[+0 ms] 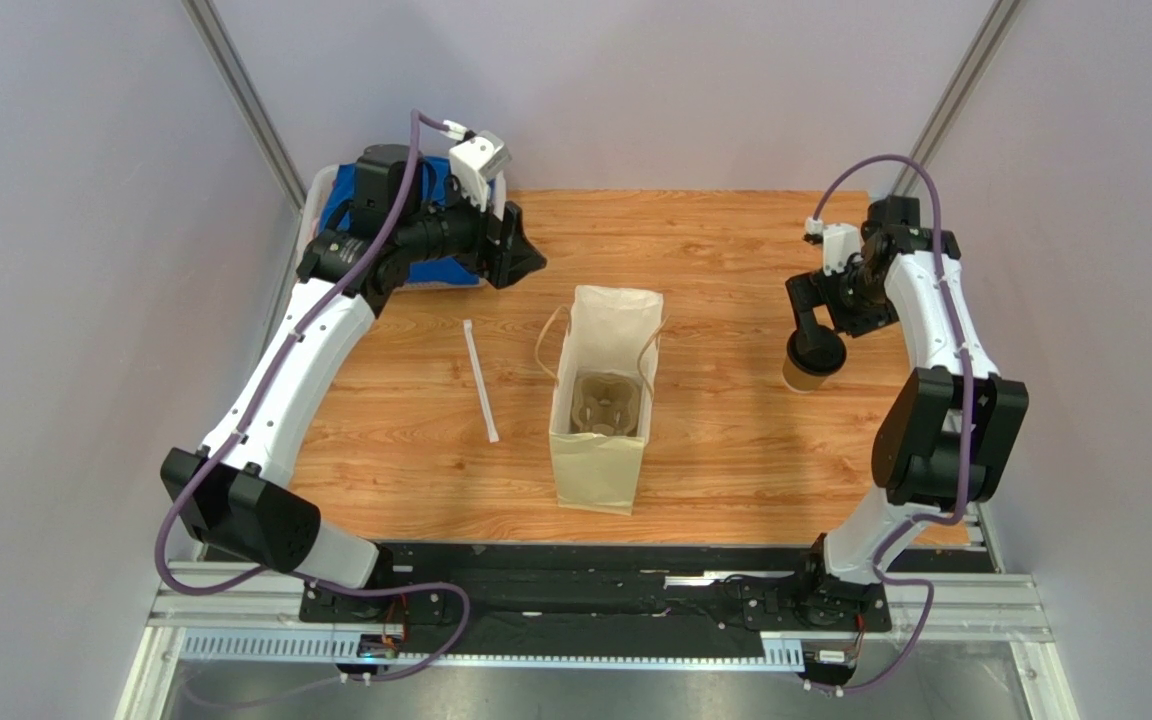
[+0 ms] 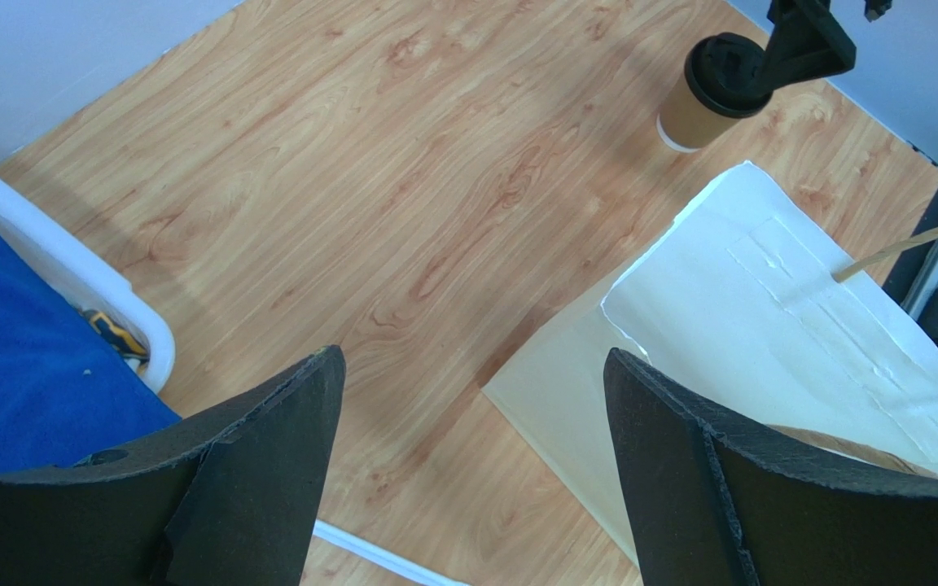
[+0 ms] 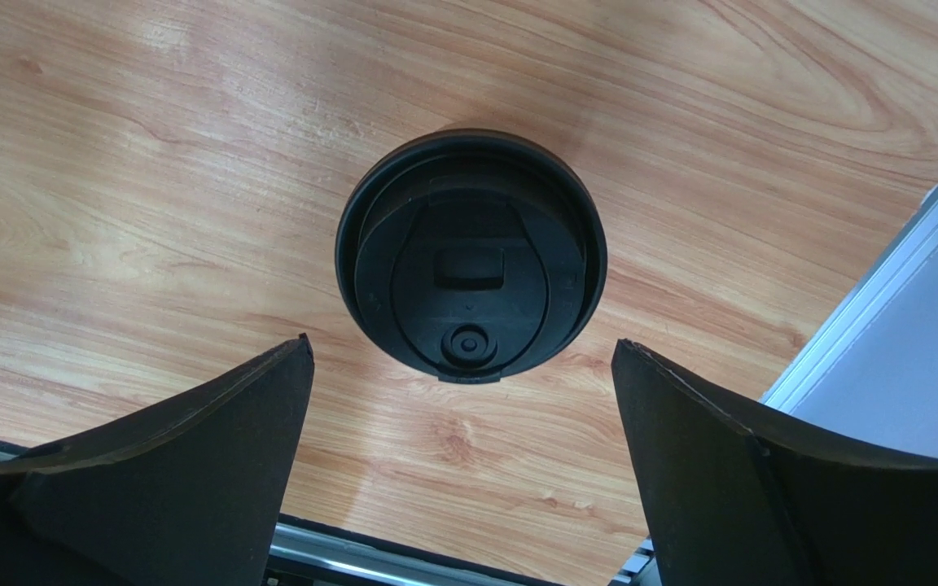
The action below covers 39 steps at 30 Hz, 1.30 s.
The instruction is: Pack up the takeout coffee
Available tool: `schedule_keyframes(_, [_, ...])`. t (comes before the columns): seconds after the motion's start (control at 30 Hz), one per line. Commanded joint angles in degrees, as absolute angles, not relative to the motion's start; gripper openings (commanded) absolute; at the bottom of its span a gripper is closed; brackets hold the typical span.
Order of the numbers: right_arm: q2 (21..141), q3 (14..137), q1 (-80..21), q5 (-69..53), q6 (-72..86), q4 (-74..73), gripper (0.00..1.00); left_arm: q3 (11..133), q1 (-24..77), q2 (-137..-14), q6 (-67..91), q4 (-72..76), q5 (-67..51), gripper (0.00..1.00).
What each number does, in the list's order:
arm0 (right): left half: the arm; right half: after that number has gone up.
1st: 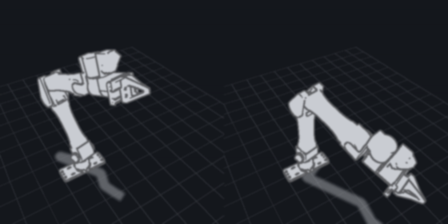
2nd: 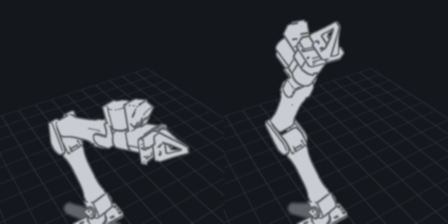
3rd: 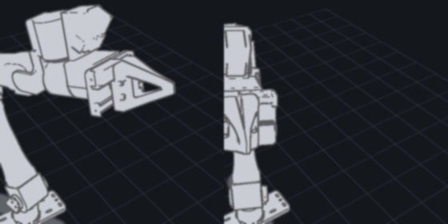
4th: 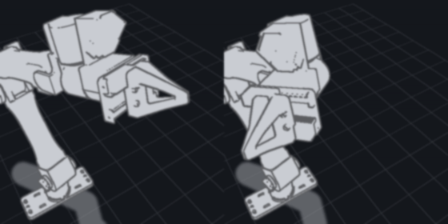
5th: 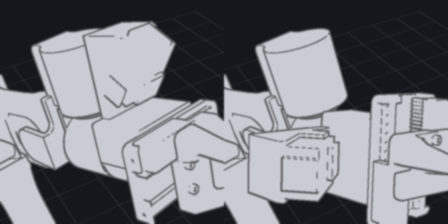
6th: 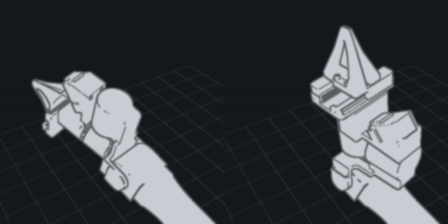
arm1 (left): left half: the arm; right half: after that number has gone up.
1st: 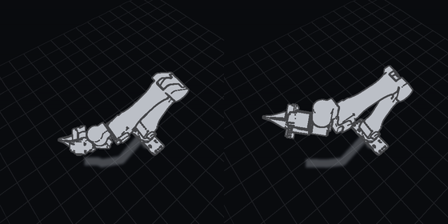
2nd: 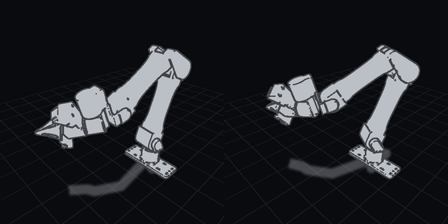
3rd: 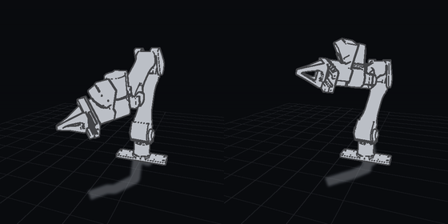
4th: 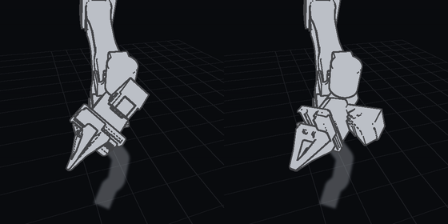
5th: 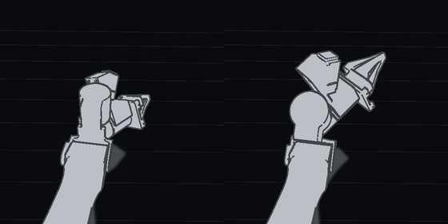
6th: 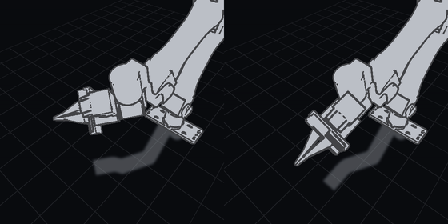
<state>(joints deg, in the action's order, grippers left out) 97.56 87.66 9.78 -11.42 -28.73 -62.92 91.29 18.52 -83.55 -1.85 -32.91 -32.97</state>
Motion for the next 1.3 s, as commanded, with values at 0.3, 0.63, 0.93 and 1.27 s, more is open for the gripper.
schedule_keyframes(0.3, [99.23, 85.17, 8.79, -11.16, -28.21, -57.31, 0.93, 91.58, 17.14, -81.82, -2.72, -33.22, -34.72, 0.87])
schedule_keyframes(0.63, [99.4, 82.88, 7.65, -9.94, -28.92, -54.76, 0.88, 92.02, 16.88, -82.0, -3.25, -33.57, -34.98, 0.86])
schedule_keyframes(0.93, [98.0, 81.12, 7.29, -7.91, -30.58, -54.05, 0.78, 92.02, 16.44, -82.0, -3.17, -33.4, -35.24, 0.86])
schedule_keyframes(1.27, [97.91, 90.25, 7.29, -9.05, -30.5, -58.88, 0.53, 92.2, 14.59, -82.53, -1.15, -33.14, -36.21, 0.86])
